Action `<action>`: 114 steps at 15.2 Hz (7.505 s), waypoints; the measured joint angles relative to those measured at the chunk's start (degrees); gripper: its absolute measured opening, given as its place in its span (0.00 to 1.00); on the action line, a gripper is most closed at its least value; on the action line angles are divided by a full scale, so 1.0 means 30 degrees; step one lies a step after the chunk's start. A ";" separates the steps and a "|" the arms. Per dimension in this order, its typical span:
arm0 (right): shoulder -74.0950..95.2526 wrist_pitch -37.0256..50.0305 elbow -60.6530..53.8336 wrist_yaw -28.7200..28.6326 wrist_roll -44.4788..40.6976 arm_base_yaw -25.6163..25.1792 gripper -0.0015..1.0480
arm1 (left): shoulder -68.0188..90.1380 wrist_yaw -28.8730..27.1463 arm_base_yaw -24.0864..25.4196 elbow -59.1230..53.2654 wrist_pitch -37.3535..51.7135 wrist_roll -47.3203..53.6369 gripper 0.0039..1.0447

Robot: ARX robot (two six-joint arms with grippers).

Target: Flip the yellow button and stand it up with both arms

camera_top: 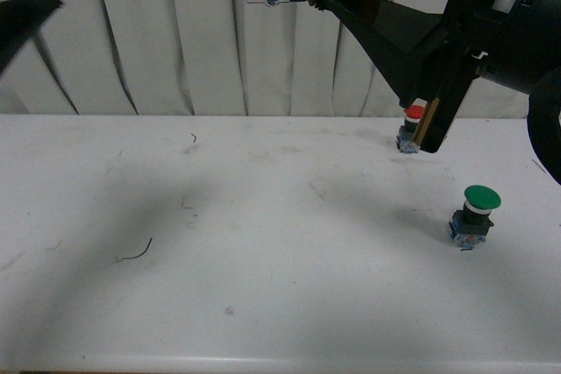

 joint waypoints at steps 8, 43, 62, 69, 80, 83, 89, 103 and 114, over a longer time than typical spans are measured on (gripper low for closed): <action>0.0408 0.0000 0.0000 0.0408 -0.0007 -0.0262 0.24 | -1.6160 -0.2659 0.5282 -0.2739 -1.5154 1.3595 0.71; 0.0415 -0.0095 0.0109 0.1122 -0.7082 -0.2922 0.23 | -2.7277 -1.2247 -0.1355 -0.9581 -2.1646 2.0983 0.93; 0.9311 -1.4834 1.1635 1.3894 -2.5653 -0.5187 0.23 | -2.7277 -1.2247 -0.1355 -0.9581 -2.1646 2.1005 0.94; 1.1023 -1.7369 1.3223 1.3886 -2.4545 -0.4488 0.23 | -2.7277 -1.2247 -0.1355 -0.9581 -2.1653 2.0997 0.94; 1.1759 -1.8943 1.4251 1.3835 -2.4385 -0.4248 0.23 | -2.7277 -1.2247 -0.1355 -0.9581 -2.1646 2.0997 0.94; 1.1774 -1.8899 1.4477 1.3835 -2.4582 -0.4248 0.23 | -2.7277 -1.2247 -0.1355 -0.9581 -2.1646 2.0997 0.94; 1.2269 -1.9103 1.4790 1.3857 -2.5041 -0.4299 0.43 | -2.7277 -1.2247 -0.1355 -0.9581 -2.1646 2.1005 0.94; -0.0743 -1.4258 0.4932 0.8393 -2.5230 -0.8364 0.94 | -2.7277 -1.2254 -0.1355 -0.9581 -2.1646 2.0997 0.94; -1.7726 -1.4557 -0.7613 0.9908 -2.9041 -0.8204 0.17 | -2.7277 -1.2247 -0.1355 -0.9581 -2.1646 2.0997 0.94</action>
